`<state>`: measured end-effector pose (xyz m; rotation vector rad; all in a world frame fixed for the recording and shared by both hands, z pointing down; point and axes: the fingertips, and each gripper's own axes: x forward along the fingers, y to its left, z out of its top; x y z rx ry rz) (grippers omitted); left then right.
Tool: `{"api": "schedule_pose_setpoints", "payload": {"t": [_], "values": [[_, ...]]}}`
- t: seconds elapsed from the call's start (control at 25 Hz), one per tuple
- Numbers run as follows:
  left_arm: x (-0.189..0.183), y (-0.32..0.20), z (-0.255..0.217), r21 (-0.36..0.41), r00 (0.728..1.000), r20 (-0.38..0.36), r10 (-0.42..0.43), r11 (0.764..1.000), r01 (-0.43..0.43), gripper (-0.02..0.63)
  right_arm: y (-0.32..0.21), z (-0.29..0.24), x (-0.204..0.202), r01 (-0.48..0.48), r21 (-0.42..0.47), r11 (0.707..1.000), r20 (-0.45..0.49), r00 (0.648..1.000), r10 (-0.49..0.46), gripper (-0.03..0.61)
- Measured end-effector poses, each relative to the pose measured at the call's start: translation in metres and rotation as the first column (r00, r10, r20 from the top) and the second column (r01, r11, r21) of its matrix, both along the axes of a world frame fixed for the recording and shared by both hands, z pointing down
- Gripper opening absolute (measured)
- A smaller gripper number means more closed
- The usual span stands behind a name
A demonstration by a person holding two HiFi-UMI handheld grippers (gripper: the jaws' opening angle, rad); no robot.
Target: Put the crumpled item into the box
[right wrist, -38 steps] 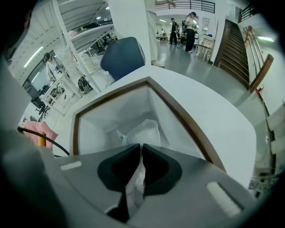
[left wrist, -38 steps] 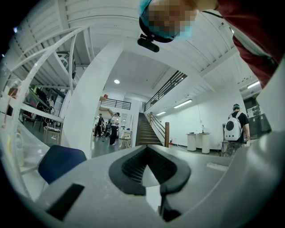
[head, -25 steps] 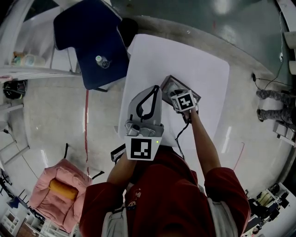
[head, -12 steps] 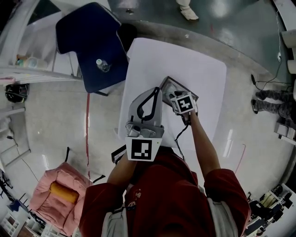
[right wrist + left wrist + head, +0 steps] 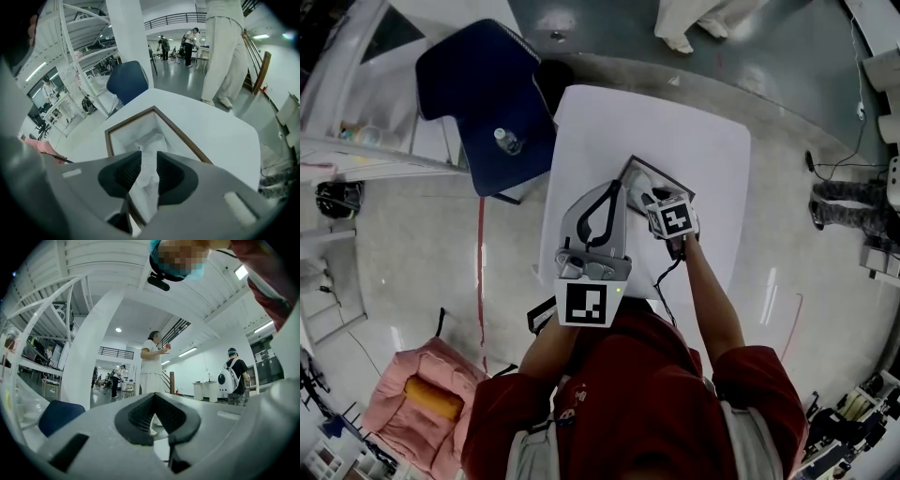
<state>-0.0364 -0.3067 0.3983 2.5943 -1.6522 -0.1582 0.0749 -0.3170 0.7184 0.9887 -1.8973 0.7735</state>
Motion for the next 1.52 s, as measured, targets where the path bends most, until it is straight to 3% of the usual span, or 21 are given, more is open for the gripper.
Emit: {"api": "schedule_pose_setpoints", "payload": {"t": [0.4, 0.72, 0.92, 1.52], "values": [[0.013, 0.02, -0.016, 0.036, 1.0, -0.011, 0.002, 0.999, -0.001, 0.003, 0.011, -0.059, 0.004, -0.048, 0.152, 0.987, 0.072, 0.997, 0.037, 0.106], [0.027, 0.043, -0.039, 0.061, 1.0, -0.024, 0.012, 0.998, -0.01, 0.003, 0.028, -0.122, 0.011, -0.078, 0.276, 0.958, 0.129, 0.991, 0.043, 0.106], [0.039, 0.059, -0.05, 0.094, 1.0, 0.002, 0.023, 0.995, -0.023, 0.003, 0.04, -0.176, 0.022, -0.138, 0.408, 0.902, 0.188, 0.98, 0.065, 0.109], [0.061, 0.081, -0.075, 0.127, 0.999, -0.018, 0.043, 0.991, -0.041, 0.003, 0.076, -0.302, 0.046, -0.273, 0.634, 0.723, 0.327, 0.942, 0.068, 0.109]]}}
